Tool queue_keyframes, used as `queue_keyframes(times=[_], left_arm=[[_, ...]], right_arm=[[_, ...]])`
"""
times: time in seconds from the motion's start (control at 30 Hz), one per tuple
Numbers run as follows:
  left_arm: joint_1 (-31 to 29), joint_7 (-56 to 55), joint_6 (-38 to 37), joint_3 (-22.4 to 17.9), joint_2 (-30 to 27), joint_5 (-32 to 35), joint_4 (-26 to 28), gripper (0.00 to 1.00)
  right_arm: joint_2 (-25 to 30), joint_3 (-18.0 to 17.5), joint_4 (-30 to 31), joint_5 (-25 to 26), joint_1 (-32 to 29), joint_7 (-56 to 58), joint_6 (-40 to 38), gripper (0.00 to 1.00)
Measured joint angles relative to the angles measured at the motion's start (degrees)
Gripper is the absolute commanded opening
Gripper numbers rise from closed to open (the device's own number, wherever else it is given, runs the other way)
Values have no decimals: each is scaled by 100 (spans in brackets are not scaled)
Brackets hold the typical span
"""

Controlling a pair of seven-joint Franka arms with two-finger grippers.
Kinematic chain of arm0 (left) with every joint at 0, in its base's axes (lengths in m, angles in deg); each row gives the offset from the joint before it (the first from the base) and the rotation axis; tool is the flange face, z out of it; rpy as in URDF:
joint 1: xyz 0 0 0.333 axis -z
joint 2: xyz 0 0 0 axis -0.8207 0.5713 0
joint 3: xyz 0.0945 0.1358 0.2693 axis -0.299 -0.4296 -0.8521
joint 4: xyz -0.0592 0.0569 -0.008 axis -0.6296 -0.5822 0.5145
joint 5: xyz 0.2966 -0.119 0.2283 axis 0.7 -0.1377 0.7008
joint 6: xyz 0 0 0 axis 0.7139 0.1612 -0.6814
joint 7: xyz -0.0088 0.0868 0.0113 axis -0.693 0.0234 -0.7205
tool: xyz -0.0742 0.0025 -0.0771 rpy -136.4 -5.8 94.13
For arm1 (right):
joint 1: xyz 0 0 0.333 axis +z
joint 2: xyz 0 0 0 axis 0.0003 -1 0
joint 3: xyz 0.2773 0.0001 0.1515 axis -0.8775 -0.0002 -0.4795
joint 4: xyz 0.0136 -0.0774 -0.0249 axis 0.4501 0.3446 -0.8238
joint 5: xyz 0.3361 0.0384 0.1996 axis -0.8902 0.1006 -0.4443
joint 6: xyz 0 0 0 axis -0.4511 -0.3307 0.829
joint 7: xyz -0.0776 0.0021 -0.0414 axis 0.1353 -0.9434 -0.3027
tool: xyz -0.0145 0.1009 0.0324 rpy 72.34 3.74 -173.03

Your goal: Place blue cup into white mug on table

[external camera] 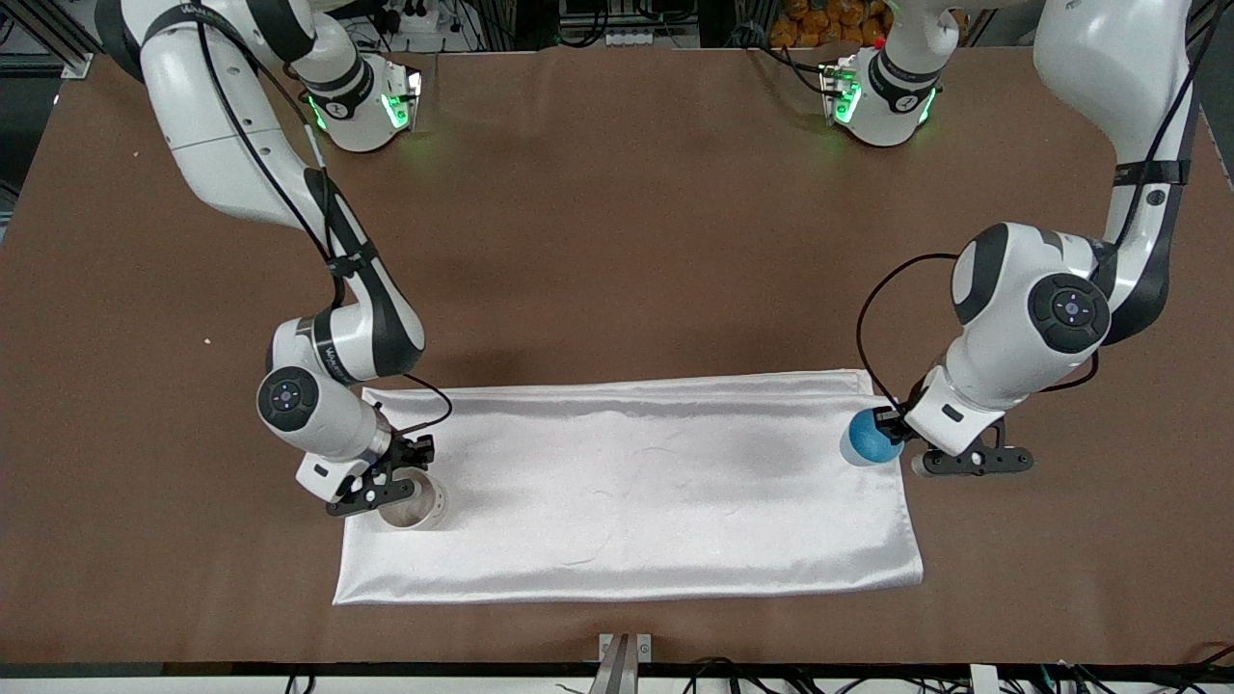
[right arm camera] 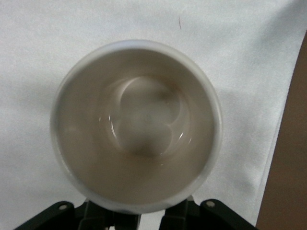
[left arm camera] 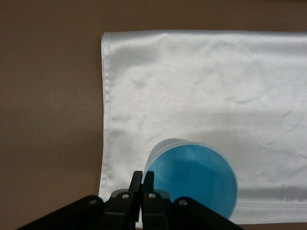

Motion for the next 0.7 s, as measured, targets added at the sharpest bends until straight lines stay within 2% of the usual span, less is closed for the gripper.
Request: queue_keyframes(times=[0.57,0.7], left_arm=[[15,0,-167,1,-127,0,-36,0],[16,0,-297,8,-230,0,-42,0]], right_arm=[[6,-41,-33,-99,44,-91,-11,0],[85,-106,-35,-128,97,-269,-308,0]])
